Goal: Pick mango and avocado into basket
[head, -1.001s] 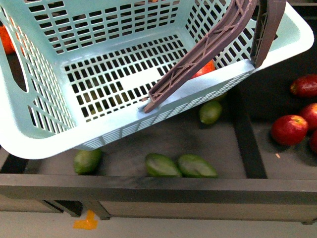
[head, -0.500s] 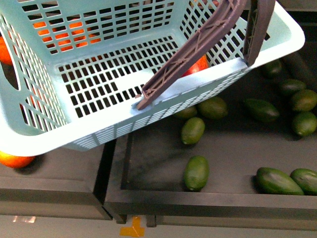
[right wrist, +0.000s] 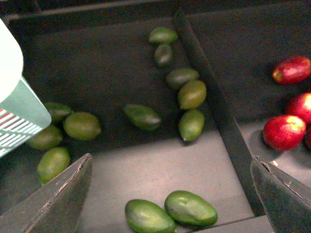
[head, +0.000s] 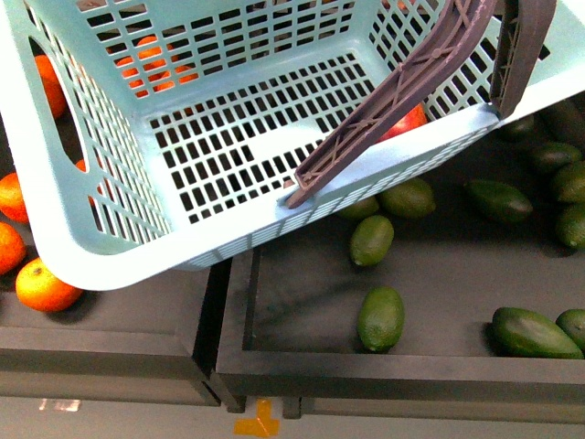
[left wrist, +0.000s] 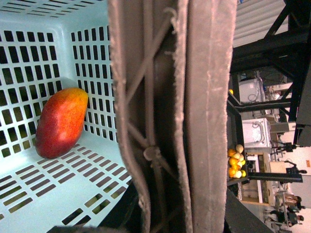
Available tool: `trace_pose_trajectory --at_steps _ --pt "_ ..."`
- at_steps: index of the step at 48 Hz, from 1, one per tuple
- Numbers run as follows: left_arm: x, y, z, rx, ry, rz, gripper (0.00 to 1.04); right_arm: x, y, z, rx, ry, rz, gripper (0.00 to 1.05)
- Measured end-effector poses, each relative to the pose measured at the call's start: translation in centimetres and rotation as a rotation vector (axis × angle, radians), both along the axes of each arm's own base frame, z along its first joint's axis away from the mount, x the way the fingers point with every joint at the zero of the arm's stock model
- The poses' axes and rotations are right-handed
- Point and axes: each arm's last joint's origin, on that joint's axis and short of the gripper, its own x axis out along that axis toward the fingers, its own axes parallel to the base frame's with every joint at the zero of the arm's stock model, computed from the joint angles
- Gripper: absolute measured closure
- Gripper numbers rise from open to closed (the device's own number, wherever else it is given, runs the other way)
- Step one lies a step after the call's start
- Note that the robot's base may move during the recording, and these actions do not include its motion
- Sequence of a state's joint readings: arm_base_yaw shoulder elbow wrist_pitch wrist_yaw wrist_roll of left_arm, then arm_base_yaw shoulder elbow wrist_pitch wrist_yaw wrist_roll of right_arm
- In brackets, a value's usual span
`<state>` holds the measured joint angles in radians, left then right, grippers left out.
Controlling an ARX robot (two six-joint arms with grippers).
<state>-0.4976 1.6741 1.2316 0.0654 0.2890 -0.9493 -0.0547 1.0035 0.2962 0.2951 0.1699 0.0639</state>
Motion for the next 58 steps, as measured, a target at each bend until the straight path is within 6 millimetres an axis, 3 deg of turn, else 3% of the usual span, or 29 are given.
trace_pose_trajectory --at_steps 7,15,24,33,45,58 --pt "0.0 -0.1 0.0 -0.003 0.003 0.0 0.88 2.2 -2.0 -0.6 0.002 0.03 0.022 0.09" --pt "0.1 0.1 0.0 0.005 -0.002 0.02 0.88 6.8 -5.4 -1.3 -0.06 0.059 0.119 0.09" --pt "0.1 0.1 0.0 0.003 -0.002 0.009 0.88 13.3 -9.8 -7.0 -0.153 0.275 0.197 0.09" --pt "0.0 0.0 0.0 0.001 -0.001 0.003 0.88 17.6 -12.0 -11.8 -0.1 0.424 0.205 0.09" --pt "0.1 0.1 0.0 0.007 -0.004 0.015 0.88 20.7 -13.3 -15.1 -0.044 0.489 0.198 0.09" --pt "0.0 0.1 0.0 0.003 -0.002 0.007 0.88 22.4 -13.8 -18.8 -0.003 0.558 0.19 0.09"
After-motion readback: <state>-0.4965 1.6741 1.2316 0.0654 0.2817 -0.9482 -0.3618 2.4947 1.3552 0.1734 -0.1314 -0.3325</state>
